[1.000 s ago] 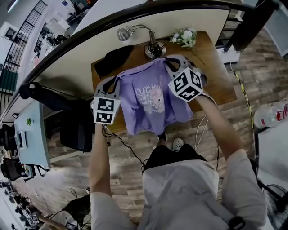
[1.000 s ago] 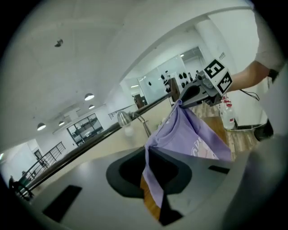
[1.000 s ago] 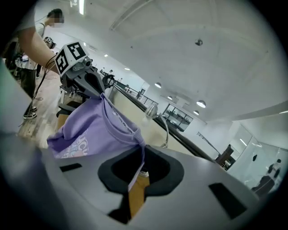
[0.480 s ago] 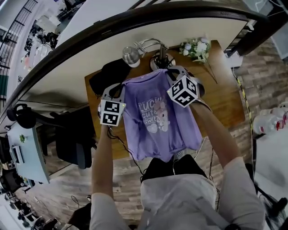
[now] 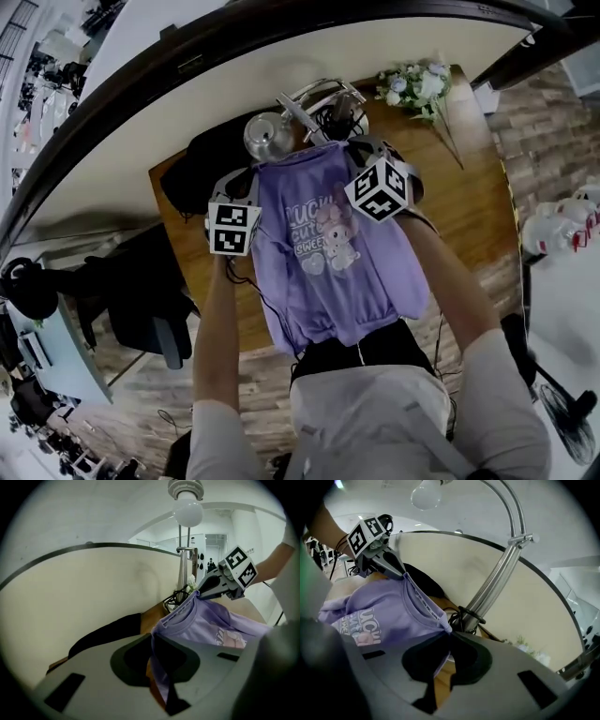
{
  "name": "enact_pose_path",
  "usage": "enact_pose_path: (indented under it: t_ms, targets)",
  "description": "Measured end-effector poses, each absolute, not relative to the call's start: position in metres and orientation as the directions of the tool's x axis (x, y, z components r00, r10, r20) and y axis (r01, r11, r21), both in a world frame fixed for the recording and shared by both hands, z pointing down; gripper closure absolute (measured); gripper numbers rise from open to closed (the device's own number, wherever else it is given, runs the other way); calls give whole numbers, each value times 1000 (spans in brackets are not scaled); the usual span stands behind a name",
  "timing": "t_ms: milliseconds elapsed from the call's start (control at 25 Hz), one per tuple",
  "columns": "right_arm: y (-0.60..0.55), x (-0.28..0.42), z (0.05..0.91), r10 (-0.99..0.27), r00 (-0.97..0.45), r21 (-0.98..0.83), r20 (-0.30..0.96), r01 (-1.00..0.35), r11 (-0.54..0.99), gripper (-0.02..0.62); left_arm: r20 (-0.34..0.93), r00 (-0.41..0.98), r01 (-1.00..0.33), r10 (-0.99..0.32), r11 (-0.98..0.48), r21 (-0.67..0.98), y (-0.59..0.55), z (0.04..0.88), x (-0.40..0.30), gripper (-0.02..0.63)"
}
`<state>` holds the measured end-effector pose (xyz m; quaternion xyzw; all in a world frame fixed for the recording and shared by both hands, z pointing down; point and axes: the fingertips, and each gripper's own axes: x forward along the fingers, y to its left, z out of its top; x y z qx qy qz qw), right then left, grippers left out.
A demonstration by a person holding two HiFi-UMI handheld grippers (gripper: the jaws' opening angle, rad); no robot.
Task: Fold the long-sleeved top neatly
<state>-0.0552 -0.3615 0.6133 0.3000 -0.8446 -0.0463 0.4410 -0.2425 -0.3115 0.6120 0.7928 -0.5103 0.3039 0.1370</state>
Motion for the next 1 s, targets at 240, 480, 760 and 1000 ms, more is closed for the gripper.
enact_pose_path:
  t_ms: [240,480,760,1000]
  targets:
    - [-368,-54,633,-551,-402,278,731,-561,780,506,606,255,-925,-753,-372,-73,-319,627,-252,534]
    - [-366,-52,626,-512,-479,46,713,-697,716,505,590,226,-970,-775,-234,65,-309,627,-278,505]
    - [-355,-28,608,-539,-496,-29,681,-754,656,491,580,159,-987,-799,-150,64,-263,608,-286,505]
    - [-308,1,593,-508,-563,-46,652,-698,715,491,535,127,-992,-835,-116,55,-210,584,-247,505]
